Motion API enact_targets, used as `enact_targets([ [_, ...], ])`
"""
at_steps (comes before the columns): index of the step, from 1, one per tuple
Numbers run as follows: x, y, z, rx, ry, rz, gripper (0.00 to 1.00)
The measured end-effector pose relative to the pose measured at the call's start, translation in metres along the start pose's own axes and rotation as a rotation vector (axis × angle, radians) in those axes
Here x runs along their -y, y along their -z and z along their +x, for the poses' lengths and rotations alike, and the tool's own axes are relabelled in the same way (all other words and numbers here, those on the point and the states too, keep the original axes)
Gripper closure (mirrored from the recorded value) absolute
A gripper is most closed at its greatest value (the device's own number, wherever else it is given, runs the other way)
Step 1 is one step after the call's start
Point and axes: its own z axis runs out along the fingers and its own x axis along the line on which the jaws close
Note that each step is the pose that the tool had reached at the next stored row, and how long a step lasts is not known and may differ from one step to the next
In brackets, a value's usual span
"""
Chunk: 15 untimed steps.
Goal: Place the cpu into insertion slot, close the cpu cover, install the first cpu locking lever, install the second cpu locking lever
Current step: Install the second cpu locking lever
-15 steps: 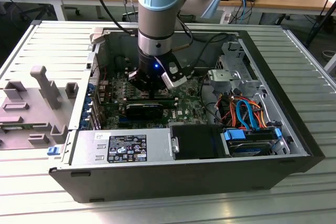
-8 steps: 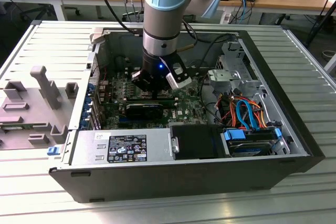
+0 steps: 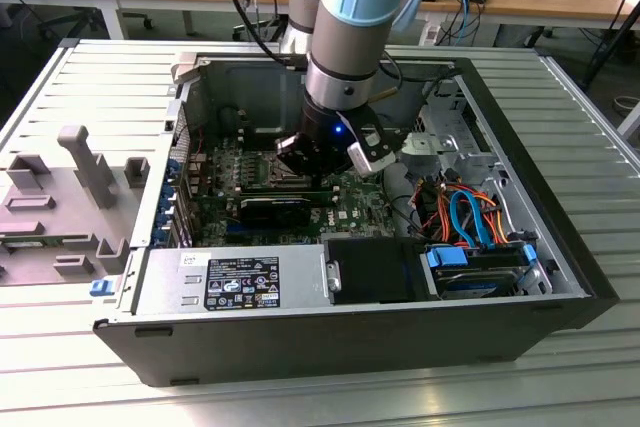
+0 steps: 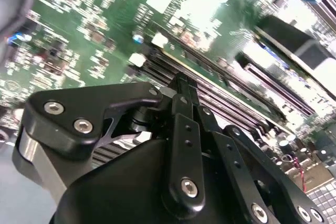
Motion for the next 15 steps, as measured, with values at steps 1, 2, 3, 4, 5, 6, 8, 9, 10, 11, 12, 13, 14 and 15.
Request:
enact_targets([
  [1, 0.0001, 0.0002, -0.0015, -0.0008, 0.000, -0.0011, 0.89],
  [2, 0.0002, 0.0002, -0.0021, -0.0008, 0.000, -0.0023, 0.89],
  [3, -0.0004, 0.0003, -0.0024, -0.0006, 0.000, -0.0039, 0.89],
  [4, -0.0012, 0.0003, -0.0024, -0.0006, 0.000, -0.0046, 0.89],
  [5, -0.0032, 0.0001, -0.0026, -0.0005, 0.000, -0.0053, 0.89],
  [6, -0.0060, 0.0000, -0.0029, -0.0005, 0.001, -0.0059, 0.89],
  [8, -0.0079, -0.0002, -0.0023, -0.0002, 0.001, -0.0093, 0.89],
  [9, -0.0082, -0.0005, 0.0006, 0.0003, 0.001, -0.0141, 0.89],
  [10, -0.0086, -0.0010, 0.0045, 0.0007, 0.002, -0.0177, 0.89],
  [11, -0.0090, -0.0017, 0.0087, 0.0009, 0.002, -0.0188, 0.89],
  [12, -0.0093, -0.0021, 0.0117, 0.0009, 0.002, -0.0191, 0.89],
  [13, -0.0098, -0.0029, 0.0182, 0.0010, 0.002, -0.0190, 0.89],
  [14, -0.0100, -0.0032, 0.0209, 0.0012, 0.002, -0.0189, 0.89],
  [15, -0.0103, -0.0035, 0.0232, 0.0014, 0.002, -0.0189, 0.89],
])
